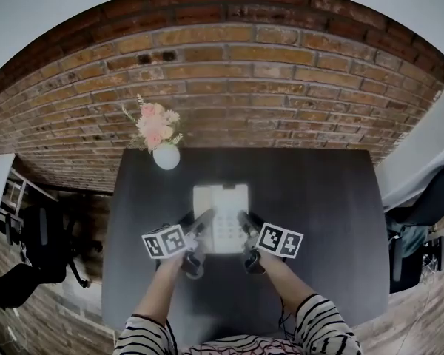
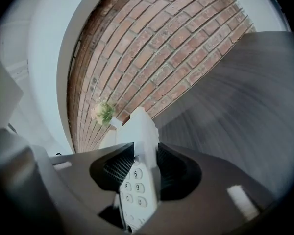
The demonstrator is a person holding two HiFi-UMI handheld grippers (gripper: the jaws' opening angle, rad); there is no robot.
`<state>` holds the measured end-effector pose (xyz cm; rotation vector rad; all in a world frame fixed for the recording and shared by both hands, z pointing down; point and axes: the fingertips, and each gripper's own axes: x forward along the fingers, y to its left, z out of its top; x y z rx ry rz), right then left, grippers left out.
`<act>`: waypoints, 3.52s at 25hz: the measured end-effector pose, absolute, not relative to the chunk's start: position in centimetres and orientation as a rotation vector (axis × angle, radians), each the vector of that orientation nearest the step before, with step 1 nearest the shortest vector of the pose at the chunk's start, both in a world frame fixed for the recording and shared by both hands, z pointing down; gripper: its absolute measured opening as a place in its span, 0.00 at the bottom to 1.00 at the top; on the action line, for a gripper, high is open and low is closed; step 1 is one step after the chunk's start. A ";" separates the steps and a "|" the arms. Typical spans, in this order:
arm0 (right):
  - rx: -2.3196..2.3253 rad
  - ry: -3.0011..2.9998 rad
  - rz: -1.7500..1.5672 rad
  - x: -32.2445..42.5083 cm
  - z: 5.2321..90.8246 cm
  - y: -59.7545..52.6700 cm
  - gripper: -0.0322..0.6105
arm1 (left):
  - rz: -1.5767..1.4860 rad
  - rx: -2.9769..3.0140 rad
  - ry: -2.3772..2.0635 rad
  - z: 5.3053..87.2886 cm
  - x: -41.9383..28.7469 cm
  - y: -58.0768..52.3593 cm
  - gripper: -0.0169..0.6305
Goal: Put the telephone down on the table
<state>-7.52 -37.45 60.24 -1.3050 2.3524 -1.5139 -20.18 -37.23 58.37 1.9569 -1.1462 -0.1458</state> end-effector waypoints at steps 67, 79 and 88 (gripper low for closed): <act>-1.480 2.327 -1.575 -6.0 69.0 -53.5 0.35 | 0.014 1.947 -1.184 67.2 -19.1 -54.3 0.55; -1.511 2.422 -1.391 -5.2 66.4 -52.3 0.34 | 0.050 2.063 -1.275 65.5 -20.3 -52.8 0.55; -1.526 2.414 -1.318 -5.0 64.5 -50.0 0.07 | 0.049 2.195 -1.376 61.3 -21.5 -50.0 0.20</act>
